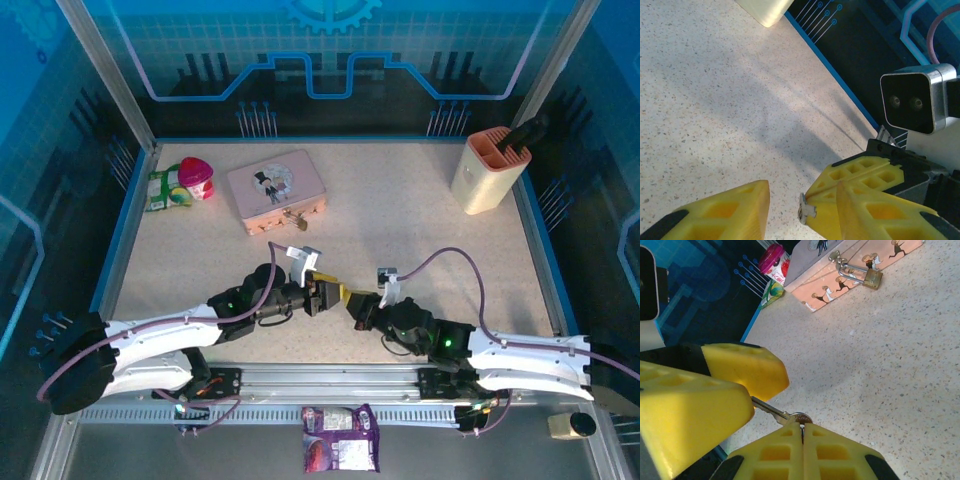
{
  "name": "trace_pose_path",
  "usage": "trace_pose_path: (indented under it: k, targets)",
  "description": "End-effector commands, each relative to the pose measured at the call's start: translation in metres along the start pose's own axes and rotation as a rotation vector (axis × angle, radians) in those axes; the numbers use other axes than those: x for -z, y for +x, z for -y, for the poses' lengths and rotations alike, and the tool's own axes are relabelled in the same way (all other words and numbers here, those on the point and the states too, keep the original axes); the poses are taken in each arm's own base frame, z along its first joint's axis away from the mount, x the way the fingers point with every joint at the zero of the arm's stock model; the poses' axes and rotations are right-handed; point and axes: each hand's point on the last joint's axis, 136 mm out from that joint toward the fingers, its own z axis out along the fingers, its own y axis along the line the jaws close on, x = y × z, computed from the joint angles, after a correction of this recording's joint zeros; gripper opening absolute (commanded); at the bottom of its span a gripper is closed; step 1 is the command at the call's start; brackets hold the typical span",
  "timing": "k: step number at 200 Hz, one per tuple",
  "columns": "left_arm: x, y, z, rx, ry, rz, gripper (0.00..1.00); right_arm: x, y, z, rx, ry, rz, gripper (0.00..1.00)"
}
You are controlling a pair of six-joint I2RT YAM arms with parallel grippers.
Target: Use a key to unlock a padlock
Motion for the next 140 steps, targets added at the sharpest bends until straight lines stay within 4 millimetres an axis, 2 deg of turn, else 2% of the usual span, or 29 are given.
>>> trace_pose_path:
  k: [1, 124, 140]
  targets:
    - [-0.0013, -0.0117, 0.0113, -0.017, 0.023, 0.029, 0.36, 0.0003, -0.0104, -0.0187, -0.008, -0.047, 0.038, 0.0]
    - [0.0013, -0.0064, 0.0094, -0.026, 0.029, 0.024, 0.03, 0.0005, -0.0119, -0.0258, 0.013, -0.043, 0.053, 0.0]
    - [0.0018, -0.0066, 0.0105, -0.03, 0.034, 0.024, 0.03, 0.0007, -0.0128, -0.028, 0.014, -0.046, 0.054, 0.0]
